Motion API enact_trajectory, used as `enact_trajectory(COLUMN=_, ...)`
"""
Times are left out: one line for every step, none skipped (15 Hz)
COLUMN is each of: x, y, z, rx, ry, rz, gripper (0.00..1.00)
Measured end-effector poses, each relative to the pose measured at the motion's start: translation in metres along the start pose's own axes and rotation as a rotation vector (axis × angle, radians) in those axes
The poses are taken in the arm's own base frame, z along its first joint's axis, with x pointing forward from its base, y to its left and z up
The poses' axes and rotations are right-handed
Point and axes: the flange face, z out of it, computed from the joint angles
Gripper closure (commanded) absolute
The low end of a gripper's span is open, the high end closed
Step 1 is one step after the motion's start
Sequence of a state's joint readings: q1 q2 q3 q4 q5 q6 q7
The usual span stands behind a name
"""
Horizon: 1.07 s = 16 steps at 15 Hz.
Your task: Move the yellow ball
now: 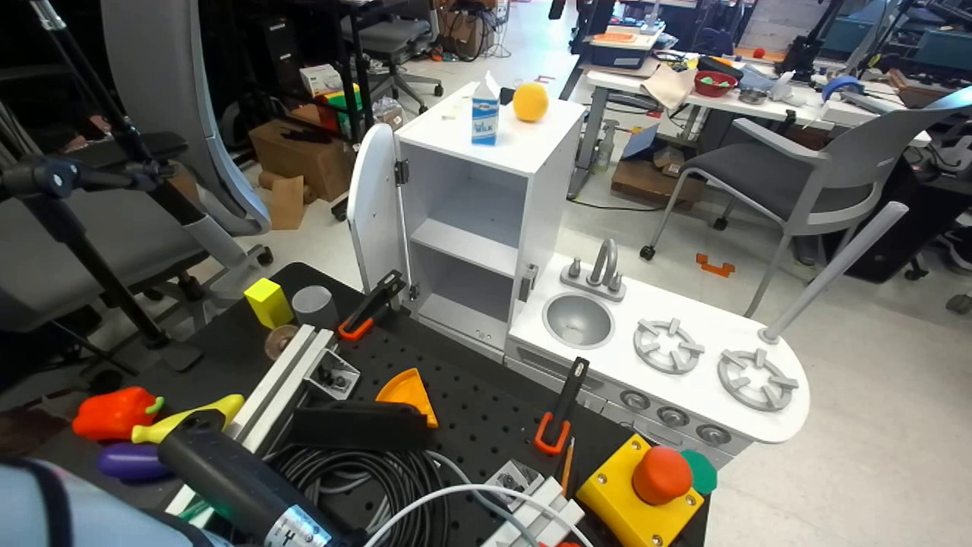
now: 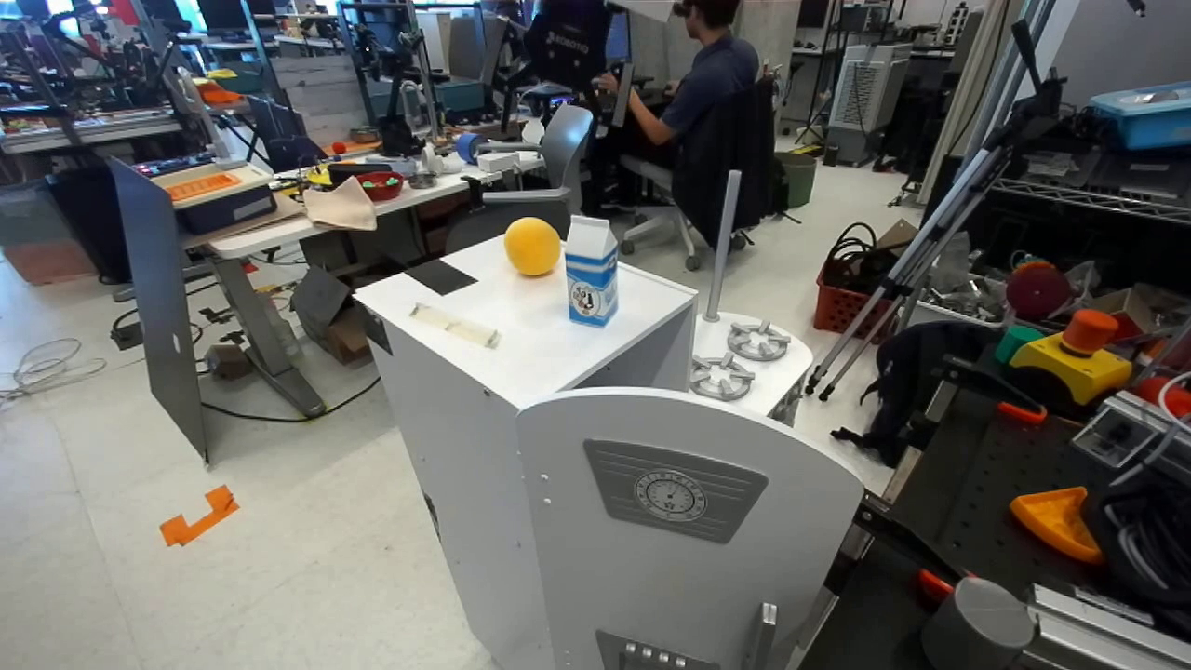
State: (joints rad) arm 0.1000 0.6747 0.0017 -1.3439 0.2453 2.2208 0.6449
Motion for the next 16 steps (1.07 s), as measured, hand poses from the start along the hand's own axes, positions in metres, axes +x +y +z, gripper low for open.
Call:
enact_trajectory(x=0.003, y=-0.001, z=0.012, rx=-0.013, ry=0.002, rz=0.015, gripper=0.00)
enact_trajectory(x=0.006, y=-0.002, z=0.024, rx=-0.027, ry=0.004, rz=0.026, gripper=0.00)
enact_trajectory(x=0.007, y=-0.004, z=0.035, rx=-0.040, ry=0.004, rz=0.035, gripper=0.00)
enact_trajectory(x=0.006, y=-0.005, z=0.045, rx=-0.054, ry=-0.001, rz=0.042, gripper=0.00)
enact_trajectory(x=0.005, y=-0.007, z=0.052, rx=-0.066, ry=-0.007, rz=0.047, gripper=0.00)
enact_trajectory(x=0.004, y=-0.009, z=0.058, rx=-0.078, ry=-0.014, rz=0.050, gripper=0.00)
enact_trajectory(x=0.001, y=-0.012, z=0.061, rx=-0.088, ry=-0.020, rz=0.051, gripper=0.00)
enact_trajectory(x=-0.002, y=-0.014, z=0.064, rx=-0.099, ry=-0.033, rz=0.049, gripper=0.00)
enact_trajectory(x=-0.007, y=-0.017, z=0.064, rx=-0.109, ry=-0.047, rz=0.045, gripper=0.00)
enact_trajectory(x=-0.011, y=-0.021, z=0.063, rx=-0.118, ry=-0.061, rz=0.038, gripper=0.00)
enact_trajectory(x=-0.015, y=-0.024, z=0.062, rx=-0.123, ry=-0.071, rz=0.032, gripper=0.00)
enact_trajectory(x=-0.019, y=-0.027, z=0.061, rx=-0.128, ry=-0.081, rz=0.026, gripper=0.00)
enact_trajectory(x=-0.022, y=-0.030, z=0.059, rx=-0.133, ry=-0.093, rz=0.021, gripper=0.00)
enact_trajectory(x=-0.025, y=-0.033, z=0.057, rx=-0.137, ry=-0.107, rz=0.017, gripper=0.00)
enact_trajectory(x=-0.028, y=-0.035, z=0.055, rx=-0.142, ry=-0.118, rz=0.014, gripper=0.00)
enact_trajectory(x=-0.030, y=-0.036, z=0.055, rx=-0.147, ry=-0.126, rz=0.011, gripper=0.00)
